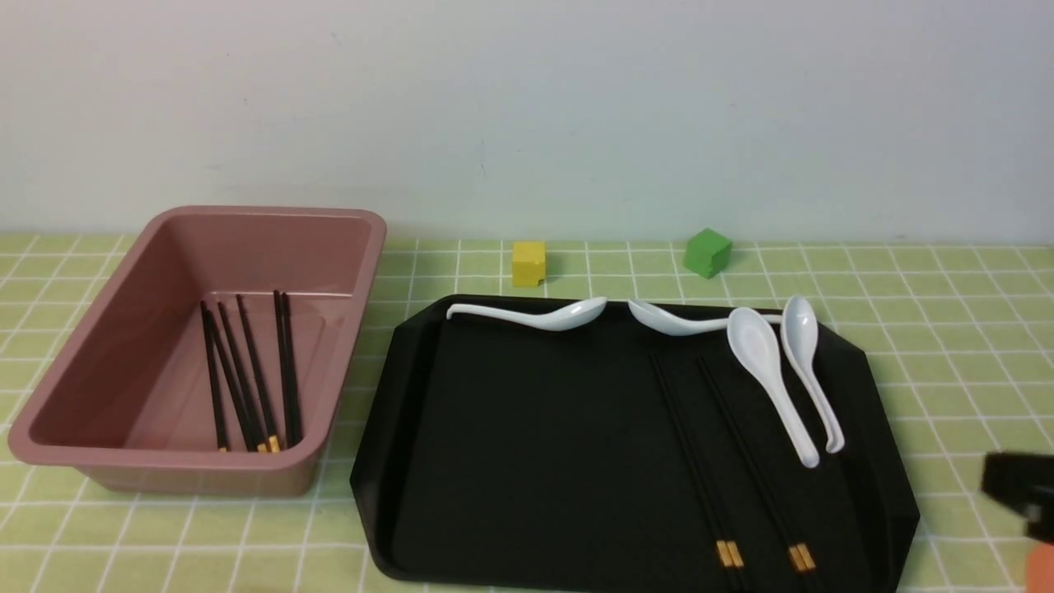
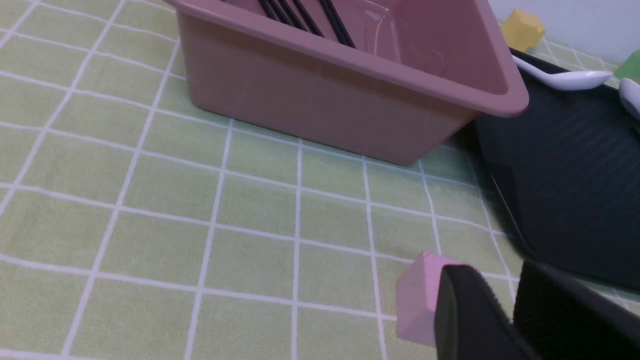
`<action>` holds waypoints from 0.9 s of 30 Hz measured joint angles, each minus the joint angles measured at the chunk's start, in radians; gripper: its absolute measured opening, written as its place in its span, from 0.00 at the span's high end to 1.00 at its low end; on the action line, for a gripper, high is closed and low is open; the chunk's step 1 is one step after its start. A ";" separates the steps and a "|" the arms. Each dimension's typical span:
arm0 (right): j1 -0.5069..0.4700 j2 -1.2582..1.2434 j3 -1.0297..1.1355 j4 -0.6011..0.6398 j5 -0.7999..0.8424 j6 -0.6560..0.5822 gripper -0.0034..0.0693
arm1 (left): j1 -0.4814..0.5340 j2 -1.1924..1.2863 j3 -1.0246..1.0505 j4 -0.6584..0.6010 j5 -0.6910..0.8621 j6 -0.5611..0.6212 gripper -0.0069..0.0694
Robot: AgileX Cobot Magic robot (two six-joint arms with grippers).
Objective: On green tablecloth take chopsticks from black tray and put them in box.
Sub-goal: 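Move the gripper over the chopsticks on the black tray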
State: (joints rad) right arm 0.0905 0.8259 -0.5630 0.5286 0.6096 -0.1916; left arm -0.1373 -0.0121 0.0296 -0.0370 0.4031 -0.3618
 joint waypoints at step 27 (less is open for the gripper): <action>0.370 1.235 -0.926 -0.414 0.408 0.320 0.72 | 0.000 0.000 0.000 0.000 0.000 0.000 0.64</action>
State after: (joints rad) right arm 0.4603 2.0605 -1.4887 0.1149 1.0175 0.1282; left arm -0.1373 -0.0121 0.0296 -0.0370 0.4031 -0.3618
